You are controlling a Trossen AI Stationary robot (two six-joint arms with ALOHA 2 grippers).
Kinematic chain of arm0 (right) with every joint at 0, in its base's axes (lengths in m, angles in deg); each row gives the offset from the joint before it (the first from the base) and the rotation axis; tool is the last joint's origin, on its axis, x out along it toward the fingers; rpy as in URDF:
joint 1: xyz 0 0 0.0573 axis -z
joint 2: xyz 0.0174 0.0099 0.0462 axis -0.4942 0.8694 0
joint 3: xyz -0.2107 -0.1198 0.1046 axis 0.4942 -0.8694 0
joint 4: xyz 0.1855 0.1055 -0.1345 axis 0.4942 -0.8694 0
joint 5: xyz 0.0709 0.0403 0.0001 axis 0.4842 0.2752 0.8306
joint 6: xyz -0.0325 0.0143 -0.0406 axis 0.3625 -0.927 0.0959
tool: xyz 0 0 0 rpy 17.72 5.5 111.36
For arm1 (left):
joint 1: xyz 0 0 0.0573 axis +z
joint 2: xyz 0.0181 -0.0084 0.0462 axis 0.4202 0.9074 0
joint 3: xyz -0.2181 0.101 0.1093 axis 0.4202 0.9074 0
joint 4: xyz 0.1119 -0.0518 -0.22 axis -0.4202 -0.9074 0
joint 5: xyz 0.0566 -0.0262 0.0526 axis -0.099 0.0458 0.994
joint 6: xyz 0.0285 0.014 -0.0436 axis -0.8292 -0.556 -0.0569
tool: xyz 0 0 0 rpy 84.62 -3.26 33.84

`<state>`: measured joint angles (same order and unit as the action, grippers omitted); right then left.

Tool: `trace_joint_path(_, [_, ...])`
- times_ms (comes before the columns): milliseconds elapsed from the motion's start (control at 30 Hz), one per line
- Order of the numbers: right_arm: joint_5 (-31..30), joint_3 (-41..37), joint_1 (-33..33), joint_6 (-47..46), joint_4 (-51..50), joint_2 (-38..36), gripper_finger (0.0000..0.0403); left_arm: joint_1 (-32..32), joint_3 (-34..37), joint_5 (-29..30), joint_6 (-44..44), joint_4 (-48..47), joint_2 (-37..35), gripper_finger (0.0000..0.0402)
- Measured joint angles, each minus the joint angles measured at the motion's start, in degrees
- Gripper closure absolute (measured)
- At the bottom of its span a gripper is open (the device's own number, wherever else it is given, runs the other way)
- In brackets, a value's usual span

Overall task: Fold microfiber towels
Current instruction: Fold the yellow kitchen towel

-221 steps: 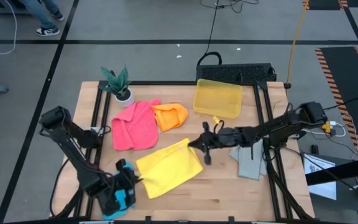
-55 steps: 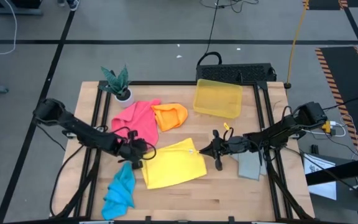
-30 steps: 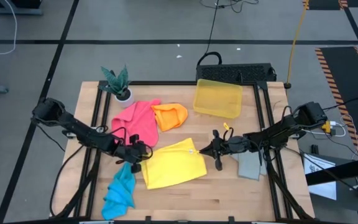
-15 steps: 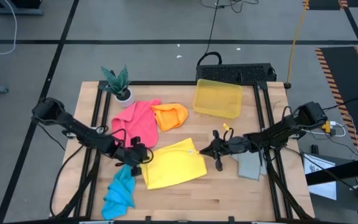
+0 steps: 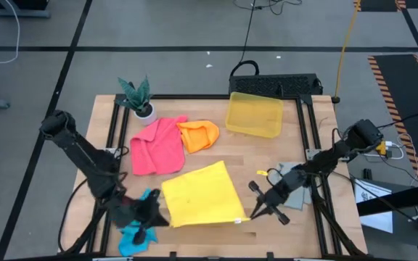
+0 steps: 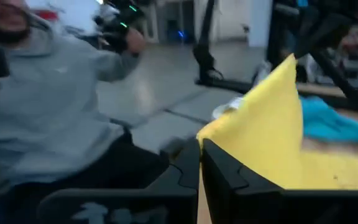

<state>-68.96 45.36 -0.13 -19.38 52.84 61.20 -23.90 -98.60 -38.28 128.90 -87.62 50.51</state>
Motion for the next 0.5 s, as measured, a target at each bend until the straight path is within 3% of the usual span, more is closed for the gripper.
trace_joint_path(100, [-3.7,0.0,-0.6,0.0,2.2,0.0,0.0401,-3.8,-0.1,6.6,-0.9,2.7,0.0,0.0399])
trace_joint_path(267, [-16.2,0.0,2.3,-3.0,-2.4,0.0,0.0401,-6.3,2.8,16.1,3.7,-0.3,0.0,0.0399])
trace_joint_path(500, [-21.6,0.0,8.7,-7.7,-11.2,0.1,0.0401,-5.1,12.4,17.9,16.0,-0.4,0.1,0.0394])
